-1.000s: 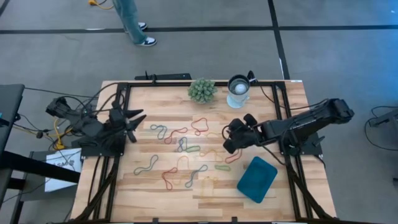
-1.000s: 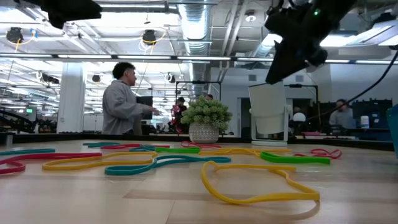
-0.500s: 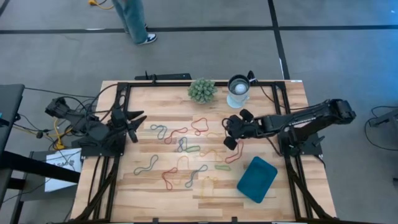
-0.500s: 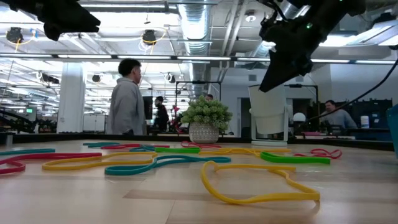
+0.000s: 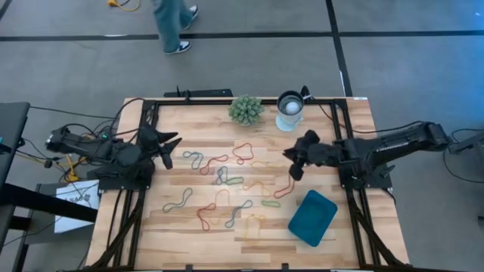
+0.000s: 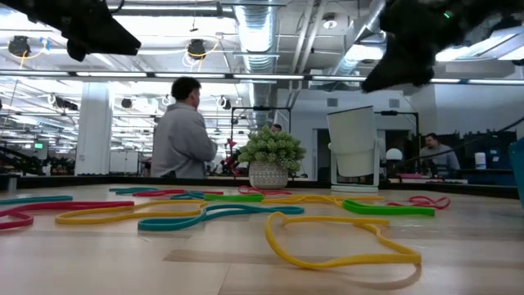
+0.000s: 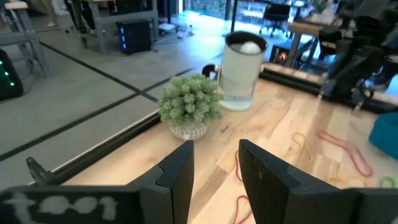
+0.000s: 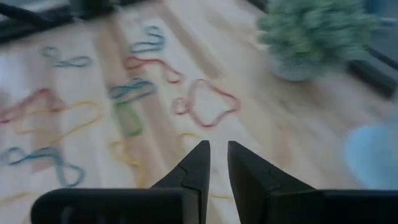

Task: Pick and place items into bin
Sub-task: Put the blue rubber band into the blue bin

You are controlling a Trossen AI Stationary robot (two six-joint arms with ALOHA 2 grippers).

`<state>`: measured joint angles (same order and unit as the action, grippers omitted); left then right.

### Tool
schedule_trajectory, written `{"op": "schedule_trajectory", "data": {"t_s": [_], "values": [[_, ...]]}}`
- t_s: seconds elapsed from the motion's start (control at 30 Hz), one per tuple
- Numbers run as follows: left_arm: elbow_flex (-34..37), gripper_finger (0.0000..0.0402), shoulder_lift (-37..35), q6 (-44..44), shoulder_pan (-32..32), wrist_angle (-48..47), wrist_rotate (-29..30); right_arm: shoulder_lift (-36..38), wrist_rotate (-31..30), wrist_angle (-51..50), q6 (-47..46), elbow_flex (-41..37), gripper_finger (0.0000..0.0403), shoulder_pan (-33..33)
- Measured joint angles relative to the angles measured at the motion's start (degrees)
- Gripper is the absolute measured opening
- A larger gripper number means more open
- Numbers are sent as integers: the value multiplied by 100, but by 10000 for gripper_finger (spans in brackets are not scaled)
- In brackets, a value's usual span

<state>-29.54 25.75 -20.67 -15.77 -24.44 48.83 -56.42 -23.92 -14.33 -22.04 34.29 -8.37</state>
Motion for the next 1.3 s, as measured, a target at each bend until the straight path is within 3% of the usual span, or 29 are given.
{"op": "schedule_trajectory", "data": {"t_s": [0.2, 0.47, 0.7, 1.3], "values": [[0, 116, 456, -174, 364, 26, -209, 131, -9, 1418, 370, -841, 52, -55], [0, 116, 1175, -248, 545, 471, -772, -176, 4, 1782, 462, -856, 52, 86], [0, 116, 1642, 246, 712, 852, -797, -584, 6, 1802, 397, -856, 52, 102], [0, 116, 1664, 314, 811, 889, -762, -730, 0, 2083, 192, -856, 52, 102]]}}
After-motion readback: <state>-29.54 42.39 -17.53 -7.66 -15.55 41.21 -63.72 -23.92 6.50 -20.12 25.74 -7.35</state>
